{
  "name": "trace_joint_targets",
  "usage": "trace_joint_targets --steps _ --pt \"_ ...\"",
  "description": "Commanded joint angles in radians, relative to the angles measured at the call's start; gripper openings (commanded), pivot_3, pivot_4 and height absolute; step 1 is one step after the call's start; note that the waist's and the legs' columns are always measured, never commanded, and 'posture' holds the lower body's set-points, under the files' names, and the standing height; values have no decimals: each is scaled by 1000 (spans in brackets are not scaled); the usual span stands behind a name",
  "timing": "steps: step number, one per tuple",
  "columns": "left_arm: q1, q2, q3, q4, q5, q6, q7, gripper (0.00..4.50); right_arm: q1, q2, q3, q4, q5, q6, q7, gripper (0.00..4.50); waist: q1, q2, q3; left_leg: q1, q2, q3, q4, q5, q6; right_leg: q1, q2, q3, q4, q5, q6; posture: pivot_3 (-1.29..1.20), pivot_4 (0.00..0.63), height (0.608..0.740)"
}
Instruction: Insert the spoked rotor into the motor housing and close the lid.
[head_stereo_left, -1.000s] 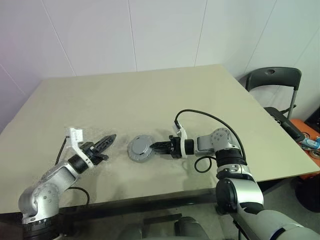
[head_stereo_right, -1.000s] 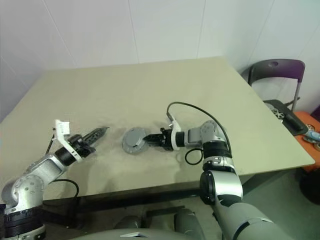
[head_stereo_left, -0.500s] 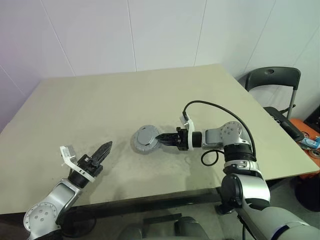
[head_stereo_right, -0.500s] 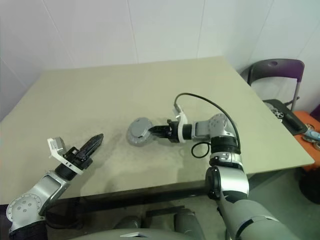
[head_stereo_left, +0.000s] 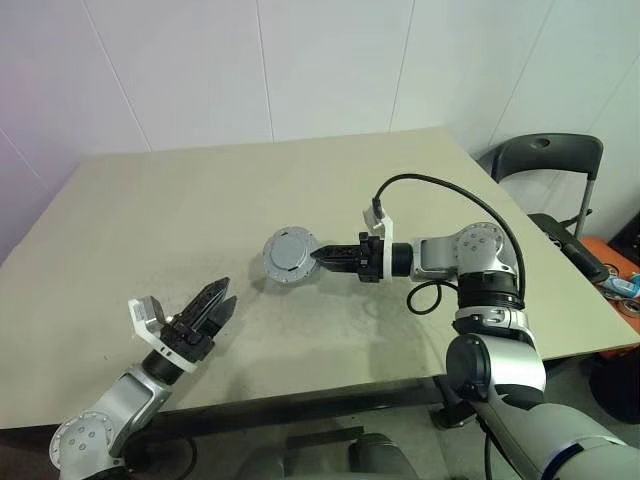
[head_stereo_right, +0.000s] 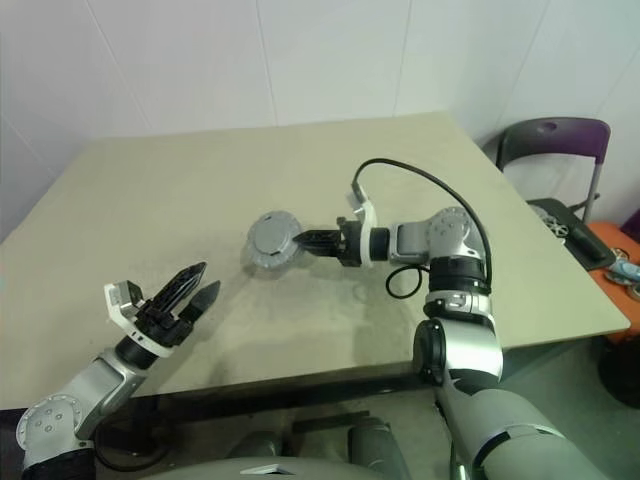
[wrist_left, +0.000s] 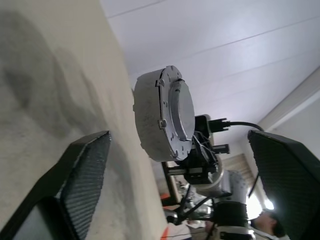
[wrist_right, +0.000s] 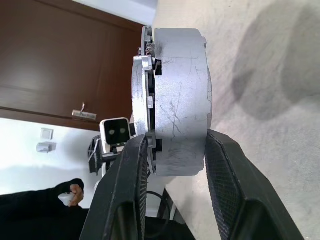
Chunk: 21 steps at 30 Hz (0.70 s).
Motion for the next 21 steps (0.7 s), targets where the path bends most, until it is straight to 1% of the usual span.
trace_joint_targets --steps 1,3,9,21 --pt "-27 12 -12 -22 -69 -10 3 4500 -57 7 -38 -61 74 7 21 1301 0 0 0 0 0 0 0 0 0 0 0 0 0 0 0 0 0 740" --pt "-38 9 -23 -30 -89 -15 13 4500 -52 9 -30 -72 90 7 21 1301 1 0 0 0 0 0 0 0 0 0 0 0 -1 0 0 0 0 740" --pt "-61 15 -51 -28 -94 -39 19 4500 -36 19 -12 -103 161 7 -4 1301 0 0 0 0 0 0 -1 0 0 0 0 0 -2 0 0 0 0 740" --pt "-118 14 -91 -55 -96 -80 20 4500 7 20 39 -139 331 7 -97 1301 2 0 0 -1 0 0 -1 0 0 1 0 0 -3 0 0 0 0 740"
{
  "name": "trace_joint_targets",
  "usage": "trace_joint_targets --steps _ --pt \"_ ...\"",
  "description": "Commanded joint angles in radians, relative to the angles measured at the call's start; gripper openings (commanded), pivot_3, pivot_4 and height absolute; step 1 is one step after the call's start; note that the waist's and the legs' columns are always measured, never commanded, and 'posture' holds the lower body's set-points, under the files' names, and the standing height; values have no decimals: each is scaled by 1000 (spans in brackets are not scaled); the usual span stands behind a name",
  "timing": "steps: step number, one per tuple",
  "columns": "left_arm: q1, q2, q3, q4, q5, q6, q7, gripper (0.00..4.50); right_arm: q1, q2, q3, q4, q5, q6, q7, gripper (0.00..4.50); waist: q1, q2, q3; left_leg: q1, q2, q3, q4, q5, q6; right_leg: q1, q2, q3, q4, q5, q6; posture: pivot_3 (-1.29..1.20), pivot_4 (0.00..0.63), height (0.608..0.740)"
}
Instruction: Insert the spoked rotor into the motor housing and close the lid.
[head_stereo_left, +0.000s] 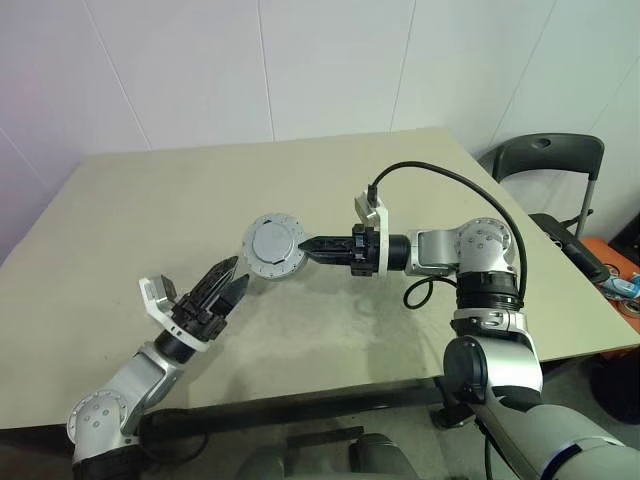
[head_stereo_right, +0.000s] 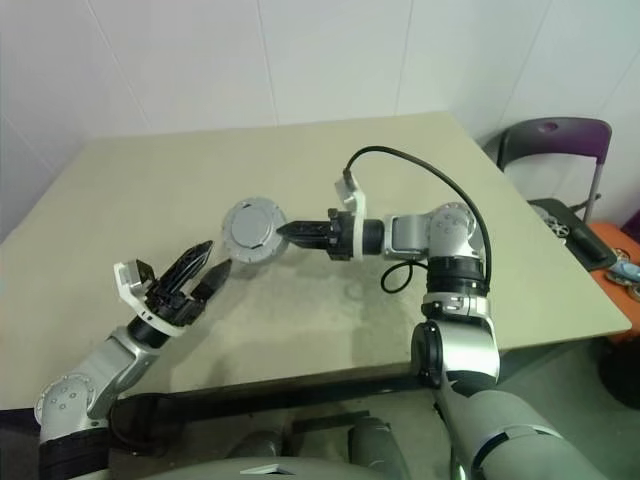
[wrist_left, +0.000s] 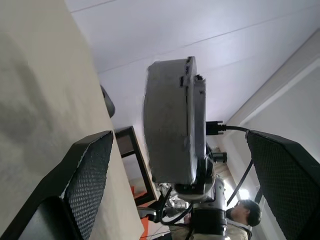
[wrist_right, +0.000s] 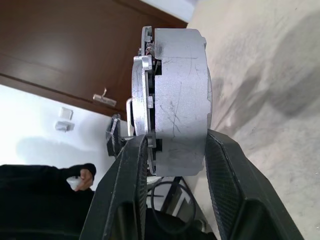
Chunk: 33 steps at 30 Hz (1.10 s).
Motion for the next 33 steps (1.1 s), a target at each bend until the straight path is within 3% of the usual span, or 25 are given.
trace_joint_targets --steps 1,14,17,22,33 --pt "-27 7 -13 -46 -24 -18 -10 4500 -2 7 4 -55 112 6 -16 1301 0 0 0 0 0 0 0 0 0 0 0 0 0 0 0 0 0 740" --pt "-53 31 -64 -33 -8 -10 -24 4500 28 14 27 -66 252 6 -124 1301 0 0 0 0 0 0 0 0 0 0 0 0 -1 0 0 0 0 740" --pt "-64 38 -69 -16 -13 -5 -22 3864 34 11 34 -68 276 6 -142 1301 0 0 0 0 0 0 0 0 0 0 0 0 -1 0 0 0 0 740" --pt "-65 53 -66 8 -11 0 -43 2255 40 2 44 -69 312 6 -165 1301 0 0 0 0 0 0 0 0 0 0 0 0 -1 0 0 0 0 740" --pt "-31 72 -63 -11 -36 7 -48 2204 41 2 53 -69 336 6 -202 1301 -1 0 0 0 0 0 0 0 0 0 0 0 -1 0 0 0 0 740"
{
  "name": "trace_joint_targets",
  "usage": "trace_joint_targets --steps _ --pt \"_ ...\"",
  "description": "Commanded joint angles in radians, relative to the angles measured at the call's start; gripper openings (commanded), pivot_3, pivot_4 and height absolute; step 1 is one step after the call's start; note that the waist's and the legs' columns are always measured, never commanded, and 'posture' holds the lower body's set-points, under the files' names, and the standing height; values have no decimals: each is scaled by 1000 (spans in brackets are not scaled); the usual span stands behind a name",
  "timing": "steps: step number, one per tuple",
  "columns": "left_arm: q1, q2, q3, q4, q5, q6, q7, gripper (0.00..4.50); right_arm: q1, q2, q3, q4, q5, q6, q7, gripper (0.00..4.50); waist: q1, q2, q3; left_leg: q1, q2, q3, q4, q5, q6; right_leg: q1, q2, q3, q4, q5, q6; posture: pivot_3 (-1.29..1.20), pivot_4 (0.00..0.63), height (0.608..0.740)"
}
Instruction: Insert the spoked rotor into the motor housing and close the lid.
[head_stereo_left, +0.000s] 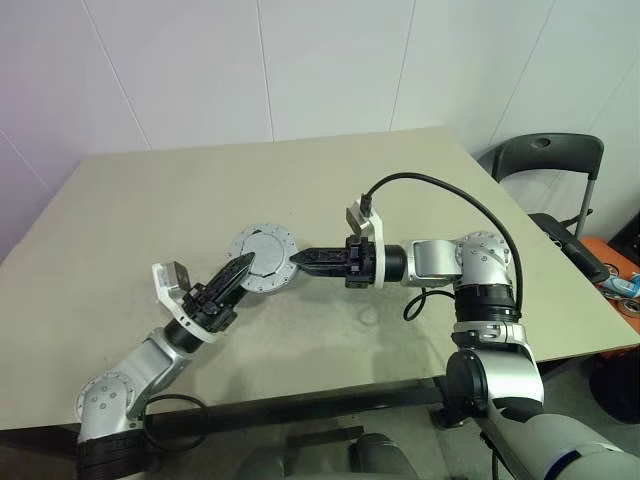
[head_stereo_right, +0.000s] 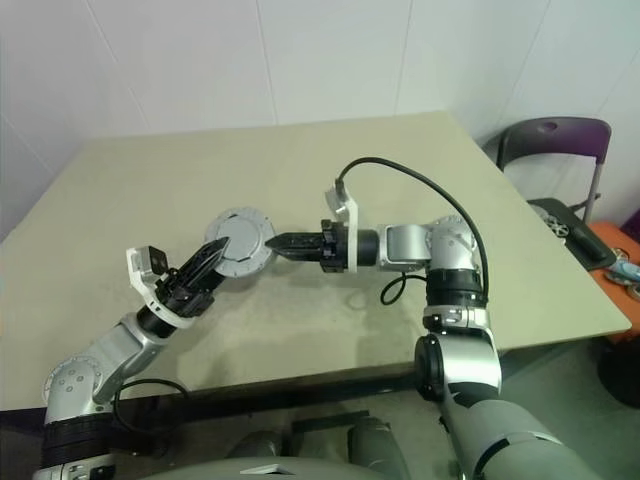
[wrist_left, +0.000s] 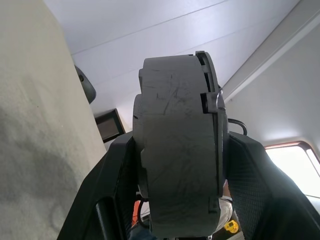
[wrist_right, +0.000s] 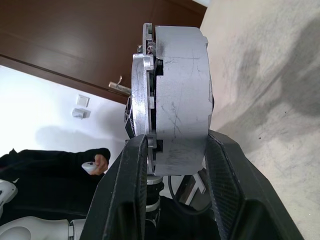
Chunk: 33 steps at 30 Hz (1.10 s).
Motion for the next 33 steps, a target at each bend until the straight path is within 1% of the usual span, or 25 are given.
trace_joint_targets --steps 1,6,8,10,12,15,16,17,19,22,24,26,27,28,33 --pt "13 19 11 -39 -18 1 8 2204 -20 14 -18 -51 19 5 1 1301 0 0 0 0 0 0 0 0 0 0 0 0 0 0 0 0 0 740" --pt "45 40 25 -61 -43 -5 17 2204 6 15 9 -118 -25 -23 27 1301 0 0 0 0 0 0 0 0 0 0 0 0 0 0 0 0 0 740" --pt "57 50 31 -67 -53 -8 19 2204 12 13 15 -123 -44 -31 33 2042 0 0 0 0 0 0 0 0 0 0 0 0 0 0 0 0 0 740" --pt "69 60 38 -71 -63 -14 20 2203 9 14 10 -110 -58 -25 39 2613 0 0 0 0 0 0 0 0 0 0 0 0 0 0 0 0 0 740" --pt "78 67 41 -75 -71 -18 21 2203 3 15 6 -102 -67 -18 47 3373 0 0 0 0 0 0 0 0 0 0 0 0 0 -1 -1 0 0 740" --pt "87 69 48 -84 -77 -25 29 2203 -5 12 3 -94 -81 -10 60 4344 2 0 0 0 0 0 0 0 0 0 0 0 0 -1 -1 0 0 740" --pt "88 70 52 -86 -81 -28 33 2203 -9 9 5 -93 -86 -9 69 4500 2 0 0 0 0 0 0 0 0 0 0 0 0 -1 -1 0 0 740" --pt "89 70 57 -89 -83 -32 37 2203 -10 2 12 -100 -92 -10 83 4500 2 0 0 0 0 0 0 0 0 0 0 0 -1 -1 -2 0 0 740" --pt "91 69 73 -95 -89 -49 50 2203 -9 -38 72 -144 -126 -27 132 4500 3 0 0 0 0 0 0 0 0 0 0 0 -1 -1 -2 0 0 740" --pt "80 62 112 -108 -97 -105 93 2203 -4 -119 200 -222 -203 -111 244 4500 4 0 0 -1 0 0 0 0 0 0 0 0 -1 -1 -2 0 0 740" --pt "64 42 143 -116 -83 -171 144 2203 -6 -190 312 -277 -279 -206 352 4500 4 0 0 0 0 0 -1 0 0 0 0 0 -1 -1 -1 0 0 740" --pt "47 34 169 -114 -74 -217 178 2203 -3 -253 420 -332 -378 -348 465 4500 6 0 0 0 0 0 0 0 0 0 0 0 -2 -1 0 0 0 740" --pt "42 34 178 -116 -62 -236 194 2202 -3 -270 451 -344 -410 -400 509 4500 6 0 0 0 0 0 0 0 0 0 0 0 -2 -1 1 0 0 740" --pt "33 31 189 -118 -60 -259 221 2202 -3 -294 500 -361 -474 -495 560 4500 6 0 0 0 0 0 -1 0 0 0 0 0 -2 -1 2 0 0 740" --pt "2 9 209 -139 -41 -343 325 2202 11 -339 628 -367 -698 -843 728 4500 19 -1 0 -1 0 0 0 0 0 0 -1 0 -3 0 3 0 0 740"
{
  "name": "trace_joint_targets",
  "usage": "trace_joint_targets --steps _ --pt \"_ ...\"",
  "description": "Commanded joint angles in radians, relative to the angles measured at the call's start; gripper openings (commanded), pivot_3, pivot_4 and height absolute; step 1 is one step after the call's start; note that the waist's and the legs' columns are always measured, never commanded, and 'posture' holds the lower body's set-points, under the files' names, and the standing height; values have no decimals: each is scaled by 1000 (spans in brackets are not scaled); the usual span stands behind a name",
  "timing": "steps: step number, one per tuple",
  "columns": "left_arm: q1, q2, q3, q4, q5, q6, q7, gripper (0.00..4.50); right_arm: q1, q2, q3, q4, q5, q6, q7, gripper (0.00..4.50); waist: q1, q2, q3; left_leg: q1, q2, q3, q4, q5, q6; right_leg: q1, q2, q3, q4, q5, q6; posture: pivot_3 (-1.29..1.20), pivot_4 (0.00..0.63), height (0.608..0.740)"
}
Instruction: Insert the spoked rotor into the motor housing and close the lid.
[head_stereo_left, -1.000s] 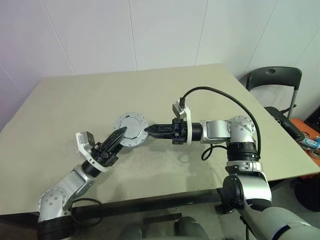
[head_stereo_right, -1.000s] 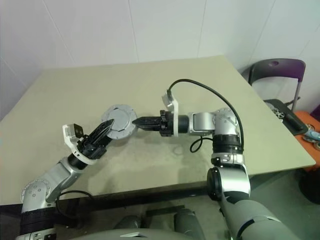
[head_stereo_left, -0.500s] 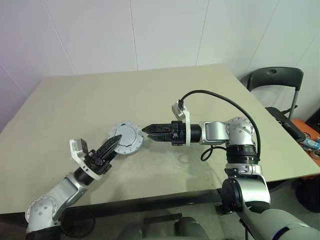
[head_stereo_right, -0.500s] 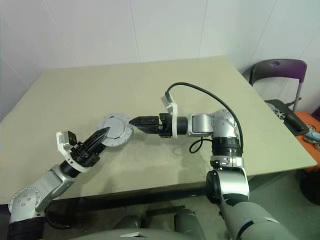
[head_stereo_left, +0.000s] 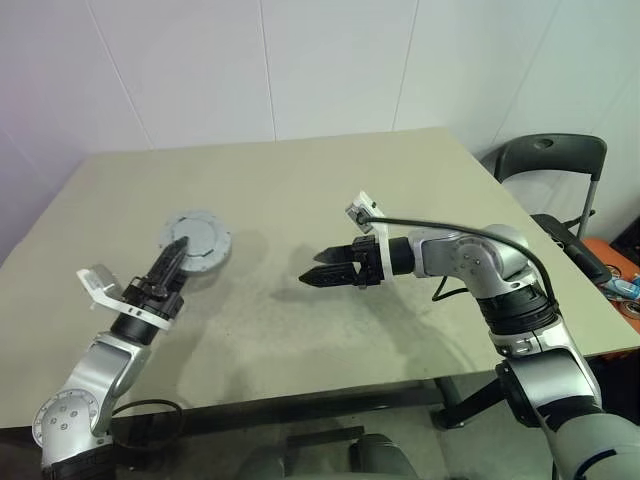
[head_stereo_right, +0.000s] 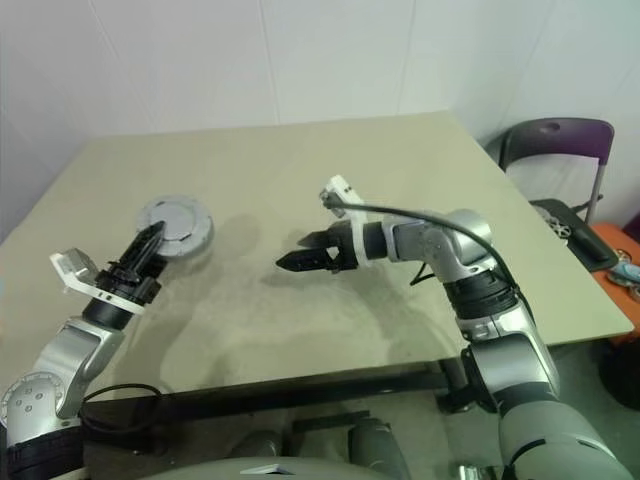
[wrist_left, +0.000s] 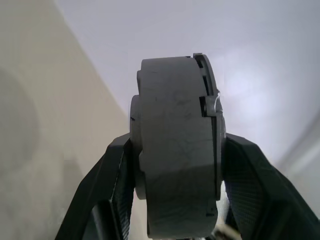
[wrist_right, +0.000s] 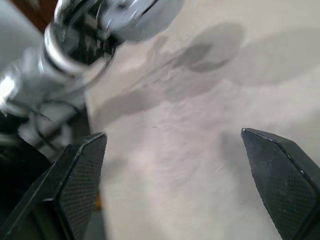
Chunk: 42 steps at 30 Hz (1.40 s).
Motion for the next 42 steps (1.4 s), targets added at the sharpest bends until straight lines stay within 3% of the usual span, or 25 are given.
trace_joint_targets --steps 1,7,15,21,38,39,42 --pt "-42 -13 30 -71 4 -70 59 2202 -4 -21 71 -26 -161 -266 112 4500 9 0 0 0 0 0 0 0 0 0 0 0 0 0 -1 0 0 740" --pt "-86 -53 55 -19 128 -200 181 2202 5 -7 90 11 -261 -391 186 4500 34 -3 0 0 0 0 1 0 0 0 0 0 0 1 -1 0 0 740" --pt "-176 -89 116 105 176 -305 325 2202 11 9 75 36 -321 -442 220 4500 45 -7 -1 0 0 0 1 0 0 1 0 0 0 1 -1 0 0 740" --pt "-217 -98 116 136 175 -294 365 2202 24 14 74 45 -357 -465 221 4500 44 -13 -1 0 -1 -1 2 0 0 1 0 0 0 1 -1 0 0 740" --pt "-228 -149 119 203 140 -202 581 2202 41 31 57 47 -391 -470 218 4500 43 -14 -1 1 -1 0 2 0 0 2 0 0 0 2 -1 0 0 740" --pt "-225 -151 118 200 136 -195 601 2916 42 31 56 46 -392 -470 220 4500 43 -14 -1 1 -1 0 2 0 0 2 0 0 0 2 -1 0 0 740" --pt "-215 -163 111 179 144 -194 643 3759 45 28 54 43 -392 -471 224 4500 43 -14 -1 1 -1 0 2 0 0 2 0 0 0 2 -1 0 0 740"
